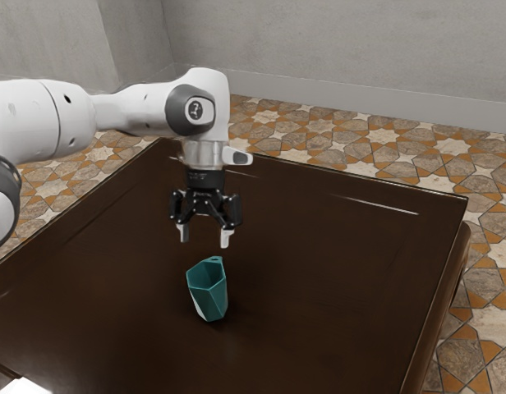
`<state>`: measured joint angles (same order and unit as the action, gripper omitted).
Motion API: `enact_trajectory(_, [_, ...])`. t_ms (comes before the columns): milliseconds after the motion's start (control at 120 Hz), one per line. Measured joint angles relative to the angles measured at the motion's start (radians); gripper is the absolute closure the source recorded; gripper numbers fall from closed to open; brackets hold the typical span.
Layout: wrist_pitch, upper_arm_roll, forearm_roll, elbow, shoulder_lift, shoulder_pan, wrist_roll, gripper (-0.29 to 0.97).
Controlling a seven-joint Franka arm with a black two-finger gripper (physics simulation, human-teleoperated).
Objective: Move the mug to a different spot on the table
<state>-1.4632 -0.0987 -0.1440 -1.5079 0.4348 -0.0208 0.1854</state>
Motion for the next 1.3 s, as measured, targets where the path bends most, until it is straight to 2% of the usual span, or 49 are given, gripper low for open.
enact_trajectory(425, [-0.151,-0.001,-0.014,0.031,0.121,0.002,0.107,0.0])
enact_trajectory(975, [-0.241,-0.001,-0.005,-0.048,0.145,0.002,0.142,0.01])
enact_trajectory(1125, [-0.246,-0.001,-0.005,-0.069,0.145,0.002,0.147,0.11])
enact_trajectory(1300, [-0.242,-0.001,-0.005,-0.071,0.144,0.002,0.151,0.31])
